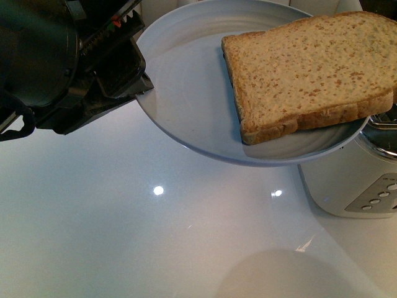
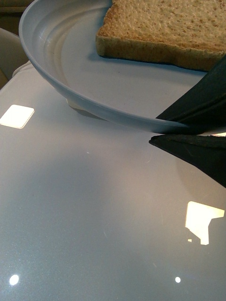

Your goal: Left arm holds plate, right arm toasts bread

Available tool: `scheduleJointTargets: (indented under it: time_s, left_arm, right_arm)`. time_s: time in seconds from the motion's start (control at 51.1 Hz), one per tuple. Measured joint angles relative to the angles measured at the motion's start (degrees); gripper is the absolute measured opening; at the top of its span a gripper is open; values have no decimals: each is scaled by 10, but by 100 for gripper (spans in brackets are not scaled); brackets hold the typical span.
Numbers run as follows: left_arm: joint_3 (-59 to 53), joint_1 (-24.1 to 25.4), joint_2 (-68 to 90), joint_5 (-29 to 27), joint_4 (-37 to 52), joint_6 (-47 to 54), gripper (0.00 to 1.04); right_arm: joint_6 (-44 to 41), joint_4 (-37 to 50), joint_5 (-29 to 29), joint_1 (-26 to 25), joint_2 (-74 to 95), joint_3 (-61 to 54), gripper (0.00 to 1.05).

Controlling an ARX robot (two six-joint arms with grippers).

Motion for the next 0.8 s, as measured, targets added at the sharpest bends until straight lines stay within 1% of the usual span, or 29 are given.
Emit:
scheduleJointTargets:
  time_s: [0.626, 0.665, 0.704, 0.743, 0.802]
  left_arm:
    - [0, -1, -3, 0, 0, 0, 3]
    - [0, -1, -3, 0, 0, 0, 3]
    - [0, -1, -3, 0, 0, 0, 3]
    - [0, -1, -3, -1, 0, 0, 3]
    - [0, -1, -3, -1, 0, 0, 3]
  right_arm:
    - [0, 0, 0, 0, 0, 0, 96]
    - [16, -35, 22, 5, 14, 11, 96]
    - [47, -100, 52, 13, 46, 35, 96]
    - [75, -140, 59, 15, 71, 48, 96]
    - [96, -172, 59, 17, 91, 55, 96]
